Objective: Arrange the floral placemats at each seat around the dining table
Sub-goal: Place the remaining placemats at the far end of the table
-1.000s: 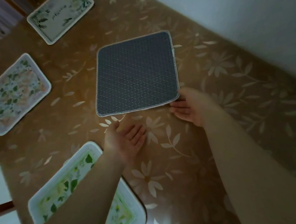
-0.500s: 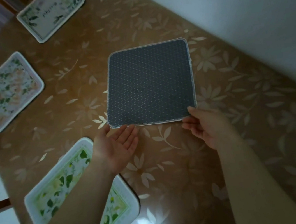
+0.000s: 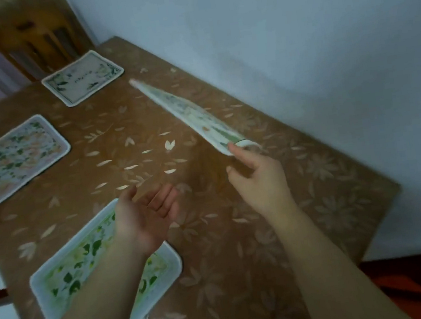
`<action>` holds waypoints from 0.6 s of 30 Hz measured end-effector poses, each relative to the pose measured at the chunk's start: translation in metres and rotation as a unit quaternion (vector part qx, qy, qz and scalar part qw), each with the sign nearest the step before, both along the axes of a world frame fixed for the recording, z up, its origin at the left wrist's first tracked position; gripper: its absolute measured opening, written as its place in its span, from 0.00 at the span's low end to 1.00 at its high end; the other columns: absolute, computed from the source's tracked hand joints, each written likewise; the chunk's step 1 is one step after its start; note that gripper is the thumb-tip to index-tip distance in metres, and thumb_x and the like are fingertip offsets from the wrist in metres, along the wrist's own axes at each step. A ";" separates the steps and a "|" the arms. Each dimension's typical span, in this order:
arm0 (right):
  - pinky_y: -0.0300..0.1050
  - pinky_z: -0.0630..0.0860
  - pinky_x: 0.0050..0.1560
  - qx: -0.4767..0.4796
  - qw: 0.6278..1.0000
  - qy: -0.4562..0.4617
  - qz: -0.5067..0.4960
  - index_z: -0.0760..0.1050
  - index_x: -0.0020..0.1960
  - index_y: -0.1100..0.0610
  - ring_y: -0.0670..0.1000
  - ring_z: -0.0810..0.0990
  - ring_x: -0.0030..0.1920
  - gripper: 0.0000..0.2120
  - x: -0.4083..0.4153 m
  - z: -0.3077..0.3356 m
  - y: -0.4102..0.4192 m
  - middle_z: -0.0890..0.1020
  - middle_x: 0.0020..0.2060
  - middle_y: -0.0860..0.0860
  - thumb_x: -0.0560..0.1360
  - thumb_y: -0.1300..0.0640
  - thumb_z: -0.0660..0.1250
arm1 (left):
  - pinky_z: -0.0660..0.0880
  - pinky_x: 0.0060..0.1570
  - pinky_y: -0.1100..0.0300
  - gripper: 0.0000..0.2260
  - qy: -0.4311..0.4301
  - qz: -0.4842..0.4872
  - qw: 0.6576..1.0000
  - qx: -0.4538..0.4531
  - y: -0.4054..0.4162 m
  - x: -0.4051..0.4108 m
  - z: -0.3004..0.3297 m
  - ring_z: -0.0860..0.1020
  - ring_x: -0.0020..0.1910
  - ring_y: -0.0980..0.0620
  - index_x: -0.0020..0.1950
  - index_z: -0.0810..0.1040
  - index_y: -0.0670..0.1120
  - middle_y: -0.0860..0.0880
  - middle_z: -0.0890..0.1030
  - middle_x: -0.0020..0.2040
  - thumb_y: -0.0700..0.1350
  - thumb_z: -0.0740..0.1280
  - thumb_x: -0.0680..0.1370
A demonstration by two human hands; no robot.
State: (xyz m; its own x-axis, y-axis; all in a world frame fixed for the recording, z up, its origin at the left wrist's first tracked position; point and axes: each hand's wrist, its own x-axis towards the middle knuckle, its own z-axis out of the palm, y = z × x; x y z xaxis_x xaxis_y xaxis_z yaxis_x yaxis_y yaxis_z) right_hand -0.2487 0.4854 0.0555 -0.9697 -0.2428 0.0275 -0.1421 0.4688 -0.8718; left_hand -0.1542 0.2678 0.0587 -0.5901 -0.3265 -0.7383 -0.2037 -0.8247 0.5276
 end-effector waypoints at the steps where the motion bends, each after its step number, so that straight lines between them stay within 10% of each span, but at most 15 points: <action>1: 0.50 0.77 0.68 0.036 0.999 -0.018 0.021 0.77 0.73 0.44 0.50 0.82 0.65 0.27 0.023 -0.001 0.005 0.84 0.66 0.49 0.73 0.45 0.69 | 0.76 0.52 0.48 0.24 0.009 0.004 1.000 0.002 0.002 0.013 0.006 0.83 0.56 0.43 0.64 0.77 0.40 0.40 0.86 0.55 0.57 0.55 0.82; 8: 0.47 0.83 0.41 0.048 0.942 -0.330 0.032 0.59 0.80 0.34 0.48 0.82 0.50 0.38 0.159 -0.048 0.052 0.77 0.68 0.47 0.77 0.60 0.65 | 0.75 0.54 0.48 0.26 -0.017 -0.023 1.000 0.014 0.033 0.125 0.003 0.80 0.58 0.42 0.67 0.73 0.40 0.39 0.82 0.60 0.58 0.54 0.82; 18: 0.63 0.82 0.60 -0.055 0.956 -0.279 -0.074 0.57 0.83 0.41 0.59 0.80 0.67 0.39 0.218 -0.039 0.089 0.74 0.76 0.50 0.78 0.58 0.70 | 0.73 0.64 0.48 0.25 -0.033 -0.045 0.998 0.035 0.063 0.195 -0.014 0.80 0.59 0.41 0.64 0.75 0.39 0.38 0.82 0.59 0.58 0.55 0.82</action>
